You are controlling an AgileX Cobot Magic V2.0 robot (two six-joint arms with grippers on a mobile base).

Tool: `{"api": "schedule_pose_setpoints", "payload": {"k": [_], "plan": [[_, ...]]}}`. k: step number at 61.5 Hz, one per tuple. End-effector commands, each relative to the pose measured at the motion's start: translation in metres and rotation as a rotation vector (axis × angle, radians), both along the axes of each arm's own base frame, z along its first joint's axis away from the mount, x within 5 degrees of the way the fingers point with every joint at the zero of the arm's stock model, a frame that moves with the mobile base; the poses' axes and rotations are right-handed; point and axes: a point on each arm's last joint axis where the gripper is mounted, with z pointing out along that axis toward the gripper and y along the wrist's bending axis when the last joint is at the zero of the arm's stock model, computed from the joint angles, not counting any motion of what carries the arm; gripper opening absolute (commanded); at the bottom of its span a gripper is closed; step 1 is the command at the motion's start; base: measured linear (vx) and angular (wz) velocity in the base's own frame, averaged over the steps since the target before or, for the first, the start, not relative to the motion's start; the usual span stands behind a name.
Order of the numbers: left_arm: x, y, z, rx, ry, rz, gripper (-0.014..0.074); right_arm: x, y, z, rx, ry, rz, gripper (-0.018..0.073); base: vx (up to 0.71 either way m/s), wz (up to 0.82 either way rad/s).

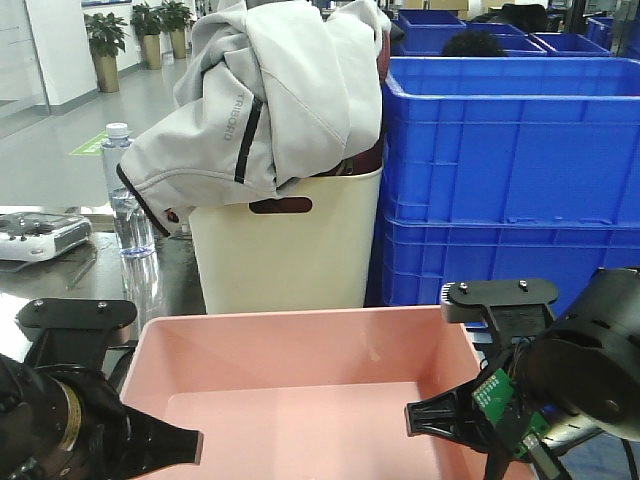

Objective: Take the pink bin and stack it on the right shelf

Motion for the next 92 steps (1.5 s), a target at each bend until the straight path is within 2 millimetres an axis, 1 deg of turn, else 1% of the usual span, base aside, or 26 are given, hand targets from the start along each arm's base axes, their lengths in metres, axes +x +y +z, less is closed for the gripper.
{"api": "schedule_pose_setpoints", "payload": {"k": [1, 13, 21, 31, 36, 42, 45, 50, 52, 54, 56, 62, 66, 70, 74, 78, 82, 84, 87, 88, 89, 92], "plan": [[-0.001, 0.001, 0.020, -0.020, -0.098, -0.027, 0.0094, 0.002, -0.006, 0.020, -0.019, -0.110, 0.020, -0.0006, 0.00, 0.00], [0.000, 0.003, 0.020, -0.003, -0.109, -0.027, 0.0094, 0.002, -0.005, 0.021, -0.015, -0.117, 0.025, -0.0006, 0.00, 0.00], [0.004, 0.001, 0.024, 0.002, -0.172, -0.058, 0.0094, 0.005, -0.003, 0.019, -0.001, -0.126, 0.022, -0.0004, 0.00, 0.00], [0.014, 0.004, 0.032, 0.009, -0.256, -0.071, 0.0097, 0.024, -0.009, 0.012, 0.029, -0.110, -0.031, 0.0007, 0.00, 0.00], [0.025, 0.008, 0.035, 0.029, -0.267, -0.067, 0.0114, 0.037, -0.011, 0.008, 0.054, -0.078, -0.032, 0.0033, 0.00, 0.00], [0.038, 0.010, 0.032, 0.067, -0.247, -0.076, 0.0153, 0.048, -0.009, 0.002, 0.051, -0.052, -0.013, 0.0086, 0.00, 0.00], [0.044, 0.009, 0.029, 0.077, -0.228, -0.078, 0.0194, 0.053, -0.008, 0.000, 0.044, -0.049, -0.010, 0.0130, 0.00, 0.00], [0.050, 0.006, 0.023, 0.087, -0.204, -0.105, 0.0263, 0.056, -0.007, -0.003, 0.037, -0.052, -0.004, 0.0221, 0.00, 0.00], [0.052, 0.005, 0.019, 0.091, -0.194, -0.111, 0.0310, 0.057, -0.007, -0.004, 0.037, -0.051, -0.003, 0.0277, 0.00, 0.00], [0.053, 0.004, 0.016, 0.092, -0.184, -0.112, 0.0341, 0.058, -0.006, -0.004, 0.040, -0.057, -0.001, 0.0315, 0.00, 0.00], [0.053, 0.003, 0.016, 0.085, -0.182, -0.113, 0.0379, 0.058, -0.006, -0.004, 0.042, -0.061, 0.002, 0.0361, 0.00, 0.00], [0.051, 0.003, 0.018, 0.083, -0.180, -0.134, 0.0465, 0.056, -0.006, 0.001, 0.047, -0.081, 0.012, 0.0461, 0.00, 0.00], [0.045, 0.005, 0.024, 0.064, -0.184, -0.147, 0.0505, 0.050, -0.009, 0.012, 0.053, -0.108, 0.027, 0.0507, 0.00, 0.00], [0.036, 0.007, 0.034, 0.041, -0.200, -0.171, 0.0517, 0.041, -0.013, 0.025, 0.061, -0.145, 0.042, 0.0533, 0.00, 0.00], [0.022, 0.013, 0.050, 0.011, -0.236, -0.215, 0.0517, 0.028, -0.019, 0.044, 0.063, -0.197, 0.073, 0.0539, 0.00, 0.00], [0.007, 0.018, 0.064, 0.000, -0.259, -0.272, 0.0517, 0.012, -0.027, 0.057, 0.054, -0.238, 0.109, 0.0536, 0.00, 0.00], [-0.014, 0.028, 0.079, -0.012, -0.298, -0.331, 0.0517, -0.008, -0.036, 0.066, 0.056, -0.278, 0.137, 0.0531, 0.00, 0.00], [-0.024, 0.032, 0.084, -0.021, -0.305, -0.357, 0.0517, -0.021, -0.042, 0.070, 0.052, -0.303, 0.154, 0.0530, 0.00, 0.00], [-0.041, 0.039, 0.091, -0.035, -0.340, -0.403, 0.0517, -0.040, -0.052, 0.071, 0.044, -0.325, 0.173, 0.0529, 0.00, 0.00], [-0.046, 0.041, 0.093, -0.043, -0.349, -0.415, 0.0517, -0.046, -0.055, 0.067, 0.038, -0.324, 0.179, 0.0529, 0.00, 0.00], [-0.053, 0.044, 0.094, -0.052, -0.360, -0.434, 0.0517, -0.054, -0.058, 0.070, 0.036, -0.346, 0.192, 0.0529, 0.00, 0.00], [-0.070, 0.050, 0.096, -0.073, -0.385, -0.484, 0.0517, -0.074, -0.068, 0.064, 0.020, -0.372, 0.223, 0.0529, 0.00, 0.00]]}}
